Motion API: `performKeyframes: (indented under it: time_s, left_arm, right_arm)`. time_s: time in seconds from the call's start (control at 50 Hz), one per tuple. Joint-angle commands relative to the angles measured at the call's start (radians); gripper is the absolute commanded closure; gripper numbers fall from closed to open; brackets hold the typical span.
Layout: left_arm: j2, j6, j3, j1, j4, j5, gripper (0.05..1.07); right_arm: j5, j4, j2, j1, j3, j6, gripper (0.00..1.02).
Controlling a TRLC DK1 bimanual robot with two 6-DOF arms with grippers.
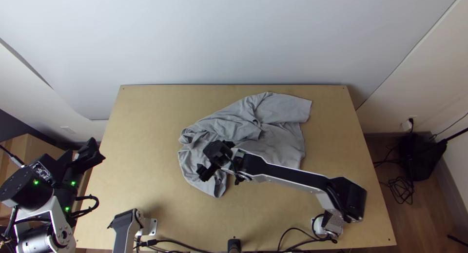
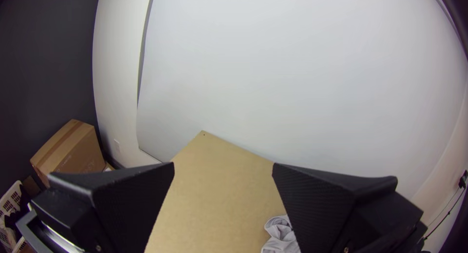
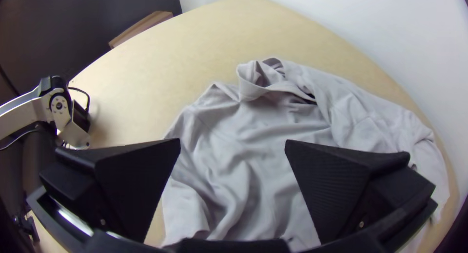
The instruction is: Fold the t-shirt
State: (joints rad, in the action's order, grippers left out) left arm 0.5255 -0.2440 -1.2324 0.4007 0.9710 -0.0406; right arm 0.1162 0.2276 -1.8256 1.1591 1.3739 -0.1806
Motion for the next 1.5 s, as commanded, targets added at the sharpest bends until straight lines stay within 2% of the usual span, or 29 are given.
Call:
performKeyframes:
  time_s: [0.0, 0.08, 0.28, 0.64, 0.76, 0.96, 0.98, 1.02, 1.06, 1.1, 1.12, 1.48]
  left_arm:
    - [-0.009, -0.014, 0.007, 0.006, -0.018, 0.005, 0.10]
    - [-0.022, -0.011, 0.022, 0.004, -0.018, 0.005, 0.10]
    - [-0.032, 0.000, 0.076, -0.011, -0.018, 0.005, 0.10]
    - [-0.021, 0.035, 0.113, 0.004, -0.075, 0.007, 0.10]
    - [-0.019, 0.045, 0.113, 0.004, -0.081, 0.007, 0.10]
    - [-0.016, 0.051, 0.117, 0.006, -0.081, 0.005, 0.10]
    - [-0.016, 0.051, 0.117, 0.006, -0.081, 0.005, 0.10]
    - [-0.016, 0.051, 0.117, 0.004, -0.080, 0.005, 0.10]
    - [-0.015, 0.051, 0.119, 0.004, -0.080, 0.005, 0.10]
    - [-0.015, 0.051, 0.120, 0.004, -0.080, 0.005, 0.10]
    - [-0.015, 0.051, 0.120, 0.004, -0.080, 0.005, 0.10]
    - [-0.010, 0.052, 0.137, -0.017, -0.081, 0.001, 0.10]
  right_arm:
    - [-0.003, -0.066, -0.063, 0.017, 0.060, -0.026, 0.03]
    - [-0.007, -0.100, -0.113, 0.022, 0.083, -0.031, 0.03]
    - [-0.018, -0.005, -0.238, 0.056, 0.221, -0.057, 0.04]
    - [-0.050, -0.002, -0.423, 0.073, 0.393, -0.077, 0.04]
    - [-0.050, 0.016, -0.482, 0.067, 0.442, -0.095, 0.10]
    - [-0.050, 0.210, -0.581, 0.056, 0.576, -0.114, 0.11]
    - [-0.050, 0.220, -0.583, 0.056, 0.582, -0.114, 0.14]
    - [-0.050, 0.230, -0.581, 0.054, 0.583, -0.115, 0.31]
    - [-0.049, 0.230, -0.567, 0.053, 0.573, -0.114, 0.59]
    - [-0.047, 0.203, -0.554, 0.050, 0.564, -0.109, 0.96]
    - [-0.047, 0.197, -0.549, 0.048, 0.564, -0.111, 1.00]
    - [-0.047, 0.193, -0.388, -0.035, 0.525, -0.154, 1.00]
